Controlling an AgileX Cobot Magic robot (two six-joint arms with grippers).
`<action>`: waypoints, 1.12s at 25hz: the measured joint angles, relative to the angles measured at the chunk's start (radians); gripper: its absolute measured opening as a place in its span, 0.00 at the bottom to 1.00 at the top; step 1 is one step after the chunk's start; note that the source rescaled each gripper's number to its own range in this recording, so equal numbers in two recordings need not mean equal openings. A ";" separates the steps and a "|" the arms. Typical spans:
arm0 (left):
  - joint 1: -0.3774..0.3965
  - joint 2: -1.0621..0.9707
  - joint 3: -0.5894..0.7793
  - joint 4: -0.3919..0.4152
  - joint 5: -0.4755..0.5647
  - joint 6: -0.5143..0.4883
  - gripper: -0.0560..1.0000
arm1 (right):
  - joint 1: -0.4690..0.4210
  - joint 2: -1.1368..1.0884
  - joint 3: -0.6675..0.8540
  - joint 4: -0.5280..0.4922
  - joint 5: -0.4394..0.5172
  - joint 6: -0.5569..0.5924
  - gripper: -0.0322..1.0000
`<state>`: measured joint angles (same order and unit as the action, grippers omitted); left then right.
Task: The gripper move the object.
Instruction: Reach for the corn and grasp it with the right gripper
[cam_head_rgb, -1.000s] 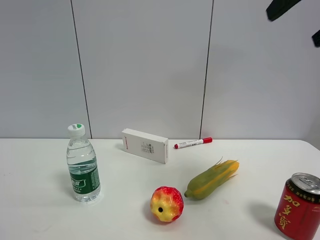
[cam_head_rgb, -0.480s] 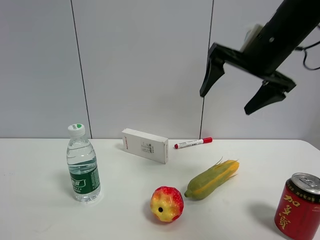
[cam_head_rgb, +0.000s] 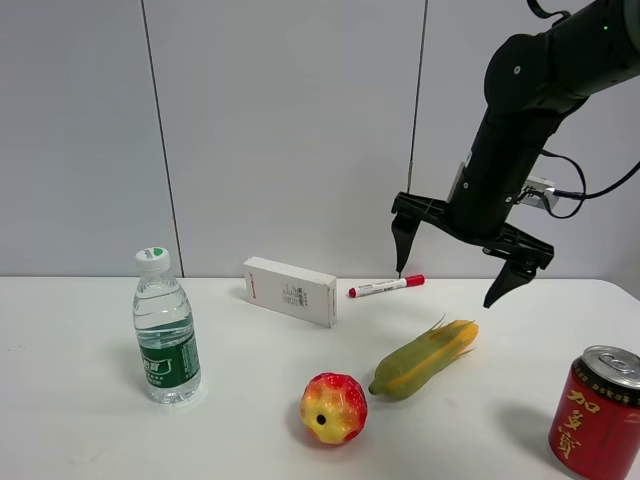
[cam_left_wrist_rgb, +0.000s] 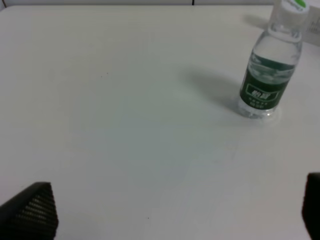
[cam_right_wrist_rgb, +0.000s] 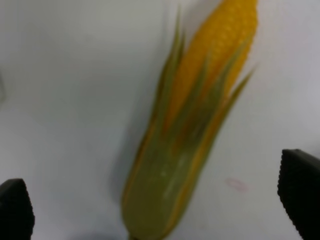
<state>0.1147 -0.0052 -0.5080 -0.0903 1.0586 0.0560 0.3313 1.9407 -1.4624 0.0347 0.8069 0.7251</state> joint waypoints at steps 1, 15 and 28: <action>0.000 0.000 0.000 0.000 0.000 0.000 1.00 | 0.007 0.009 0.000 0.000 -0.015 0.023 1.00; 0.000 0.000 0.000 0.000 0.000 0.000 1.00 | 0.024 0.161 -0.002 0.058 -0.027 0.071 1.00; 0.000 0.000 0.000 0.000 0.000 0.000 1.00 | 0.025 0.193 -0.002 0.008 -0.042 0.060 1.00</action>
<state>0.1147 -0.0052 -0.5080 -0.0903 1.0586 0.0560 0.3560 2.1334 -1.4641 0.0428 0.7653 0.7856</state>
